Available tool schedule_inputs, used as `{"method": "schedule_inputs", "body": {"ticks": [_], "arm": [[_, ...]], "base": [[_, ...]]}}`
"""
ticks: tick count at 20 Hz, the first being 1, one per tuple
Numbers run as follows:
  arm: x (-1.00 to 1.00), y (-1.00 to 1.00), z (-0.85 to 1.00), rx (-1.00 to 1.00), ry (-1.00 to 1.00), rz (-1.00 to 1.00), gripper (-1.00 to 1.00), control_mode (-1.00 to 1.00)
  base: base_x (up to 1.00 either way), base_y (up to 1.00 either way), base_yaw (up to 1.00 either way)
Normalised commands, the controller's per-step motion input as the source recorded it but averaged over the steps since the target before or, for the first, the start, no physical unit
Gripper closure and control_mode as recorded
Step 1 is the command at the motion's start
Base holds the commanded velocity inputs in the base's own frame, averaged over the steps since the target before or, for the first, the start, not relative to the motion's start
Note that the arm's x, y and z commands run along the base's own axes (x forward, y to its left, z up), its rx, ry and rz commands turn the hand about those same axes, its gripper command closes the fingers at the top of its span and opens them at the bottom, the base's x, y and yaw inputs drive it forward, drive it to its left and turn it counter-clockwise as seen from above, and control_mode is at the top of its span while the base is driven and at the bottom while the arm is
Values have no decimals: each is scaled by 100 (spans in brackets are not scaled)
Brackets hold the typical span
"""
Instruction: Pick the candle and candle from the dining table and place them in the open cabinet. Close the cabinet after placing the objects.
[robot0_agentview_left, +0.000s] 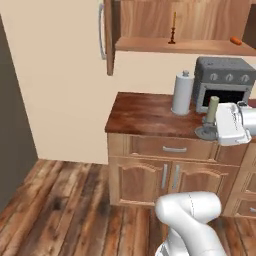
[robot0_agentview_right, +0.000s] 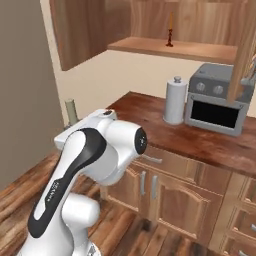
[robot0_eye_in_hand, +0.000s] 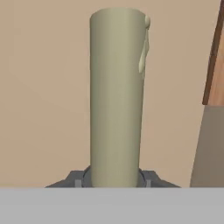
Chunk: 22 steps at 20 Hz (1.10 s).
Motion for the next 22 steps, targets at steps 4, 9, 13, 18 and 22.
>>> {"method": "schedule_inputs", "body": {"ticks": [4, 9, 13, 18, 22], "arm": [[0, 0, 0, 0, 0, 0, 100, 100], [0, 0, 0, 0, 0, 0, 100, 100], [0, 0, 0, 0, 0, 0, 100, 100], [0, 0, 0, 0, 0, 0, 100, 100], [0, 0, 0, 0, 0, 0, 100, 100]], "base": [[82, 12, -52], [96, 4, -25], [75, 12, -18], [57, 24, -17], [31, 7, -16]]}}
